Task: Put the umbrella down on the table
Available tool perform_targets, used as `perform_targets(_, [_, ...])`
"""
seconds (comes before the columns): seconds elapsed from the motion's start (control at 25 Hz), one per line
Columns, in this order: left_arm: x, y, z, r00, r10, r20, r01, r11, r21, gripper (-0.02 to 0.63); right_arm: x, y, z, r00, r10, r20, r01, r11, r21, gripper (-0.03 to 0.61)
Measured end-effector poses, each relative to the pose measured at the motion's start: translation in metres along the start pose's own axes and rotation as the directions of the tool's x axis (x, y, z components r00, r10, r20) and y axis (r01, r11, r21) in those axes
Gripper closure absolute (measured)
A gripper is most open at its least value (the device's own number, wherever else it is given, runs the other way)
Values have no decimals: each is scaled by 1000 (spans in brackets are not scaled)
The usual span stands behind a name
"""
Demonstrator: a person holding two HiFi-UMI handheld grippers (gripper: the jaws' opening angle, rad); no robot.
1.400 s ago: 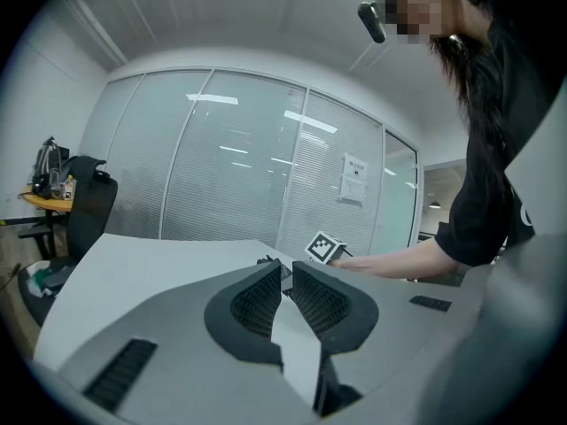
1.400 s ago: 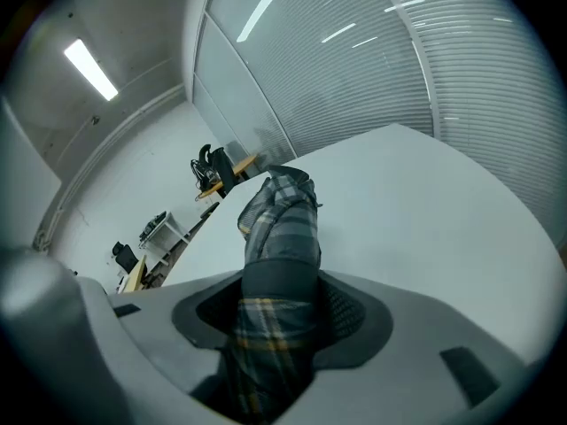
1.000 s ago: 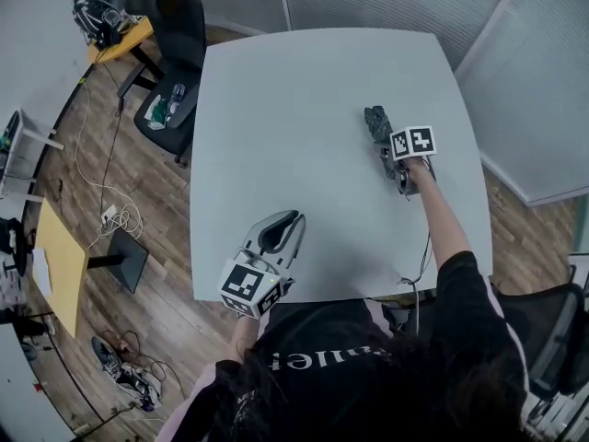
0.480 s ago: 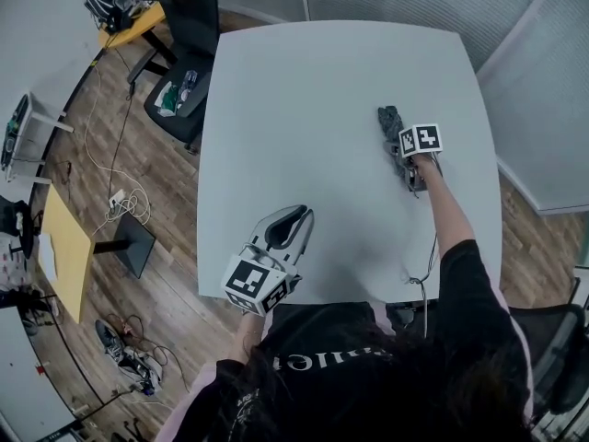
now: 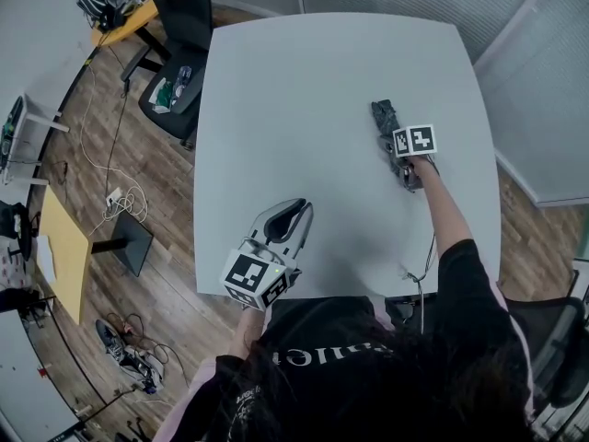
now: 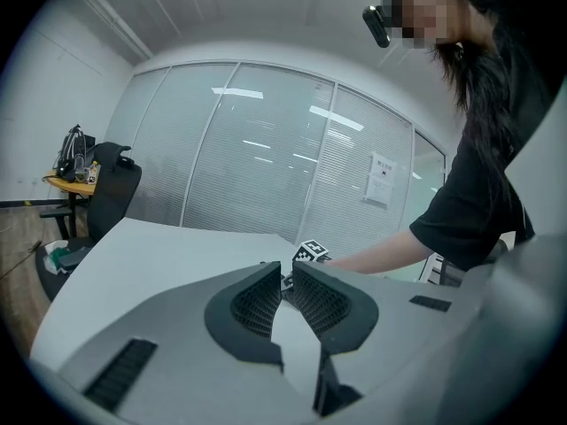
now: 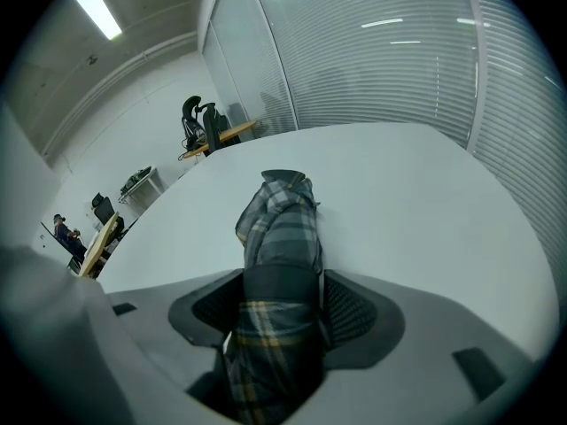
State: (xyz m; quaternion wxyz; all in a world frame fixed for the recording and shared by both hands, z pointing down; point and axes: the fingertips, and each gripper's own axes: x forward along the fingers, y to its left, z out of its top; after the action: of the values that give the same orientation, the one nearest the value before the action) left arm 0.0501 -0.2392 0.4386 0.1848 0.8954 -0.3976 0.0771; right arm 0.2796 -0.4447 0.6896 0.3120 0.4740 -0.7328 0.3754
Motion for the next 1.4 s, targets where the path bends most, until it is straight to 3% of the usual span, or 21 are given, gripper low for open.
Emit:
perform_targets(0.44, [-14,-3,0,999,-32,19,32,999,3,555,-63,25,1,989,46,140,-54,997,54,307])
perform_targets(0.64, [-17,-9,-2,997,-69,22,69,998,12,557,-101,49,-10,972,91,214,-106,993,58,338])
perform_targets(0.96, [-31,-19,-8,992,-126,16,126,992,25,557,-163,123,-34,916,250,313,-257,966,-20,356])
perform_targets(1.24, [-59,-19,-21,989,-151,1,151,988,20,557,-206,184,-72,878,271,395,-283,959,-30,385])
perform_targets(1.4, [-79,-13,-33,988,-155,-15,155,988,17,557,-220,211,-98,878,255,405,-267,963,-26,404])
